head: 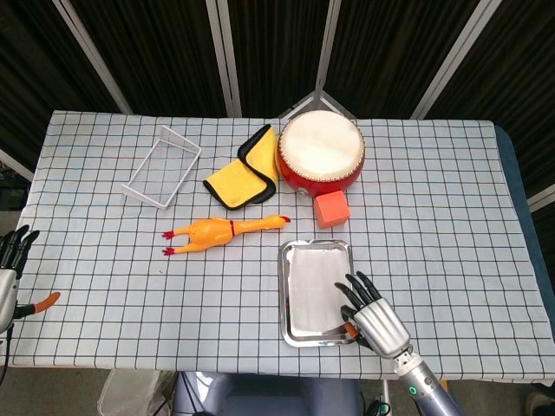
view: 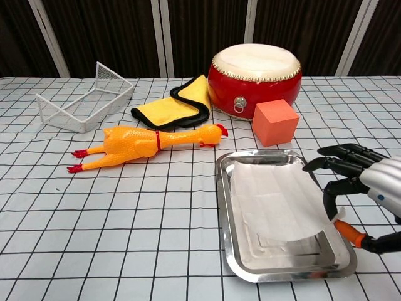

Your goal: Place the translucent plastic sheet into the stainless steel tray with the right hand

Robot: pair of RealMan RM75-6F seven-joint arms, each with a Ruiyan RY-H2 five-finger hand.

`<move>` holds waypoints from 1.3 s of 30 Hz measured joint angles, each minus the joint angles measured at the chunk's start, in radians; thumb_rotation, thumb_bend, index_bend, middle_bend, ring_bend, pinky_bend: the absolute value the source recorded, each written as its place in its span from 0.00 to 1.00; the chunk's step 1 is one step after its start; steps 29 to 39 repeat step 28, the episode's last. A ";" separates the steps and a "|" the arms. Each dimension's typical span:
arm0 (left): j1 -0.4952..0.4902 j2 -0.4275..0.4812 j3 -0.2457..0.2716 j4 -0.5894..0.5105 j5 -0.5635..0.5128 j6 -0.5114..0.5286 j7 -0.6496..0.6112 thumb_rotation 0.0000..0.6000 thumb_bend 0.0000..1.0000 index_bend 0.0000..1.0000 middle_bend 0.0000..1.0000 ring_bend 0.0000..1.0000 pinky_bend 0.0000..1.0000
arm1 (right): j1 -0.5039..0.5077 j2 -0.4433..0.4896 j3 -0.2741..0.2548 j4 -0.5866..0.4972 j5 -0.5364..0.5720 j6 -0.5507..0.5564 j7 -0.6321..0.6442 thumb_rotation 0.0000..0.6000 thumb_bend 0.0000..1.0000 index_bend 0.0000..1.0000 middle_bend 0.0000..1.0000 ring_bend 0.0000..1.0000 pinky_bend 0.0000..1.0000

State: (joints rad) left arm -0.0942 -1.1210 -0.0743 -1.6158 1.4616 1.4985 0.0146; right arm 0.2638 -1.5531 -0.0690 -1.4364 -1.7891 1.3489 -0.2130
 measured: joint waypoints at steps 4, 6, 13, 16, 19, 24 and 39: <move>0.000 0.000 0.001 0.000 0.000 -0.001 0.000 1.00 0.00 0.00 0.00 0.00 0.00 | -0.001 0.004 -0.003 -0.012 0.004 -0.004 -0.011 1.00 0.43 0.39 0.15 0.00 0.00; -0.001 0.000 0.001 0.000 0.001 -0.002 0.000 1.00 0.00 0.00 0.00 0.00 0.00 | -0.002 0.008 -0.007 -0.023 0.003 -0.004 -0.017 1.00 0.40 0.36 0.14 0.00 0.00; 0.001 0.001 0.004 -0.001 0.005 0.000 -0.001 1.00 0.00 0.00 0.00 0.00 0.00 | -0.008 0.017 -0.031 -0.046 -0.024 0.010 -0.026 1.00 0.39 0.31 0.14 0.00 0.00; 0.001 0.001 0.004 -0.002 0.006 0.000 -0.002 1.00 0.00 0.00 0.00 0.00 0.00 | -0.015 0.032 -0.037 -0.053 -0.035 0.031 -0.033 1.00 0.39 0.29 0.14 0.00 0.00; 0.002 0.002 0.005 -0.002 0.006 0.000 -0.005 1.00 0.00 0.00 0.00 0.00 0.00 | -0.026 0.063 -0.036 -0.062 -0.037 0.061 -0.039 1.00 0.39 0.28 0.13 0.00 0.00; 0.002 0.003 0.006 0.000 0.007 0.000 -0.007 1.00 0.00 0.00 0.00 0.00 0.00 | -0.063 0.157 -0.020 -0.080 -0.010 0.136 -0.046 1.00 0.39 0.15 0.05 0.00 0.00; 0.002 0.001 0.007 0.002 0.011 0.002 -0.001 1.00 0.00 0.00 0.00 0.00 0.00 | -0.113 0.247 0.003 -0.088 0.051 0.213 -0.052 1.00 0.39 0.02 0.00 0.00 0.00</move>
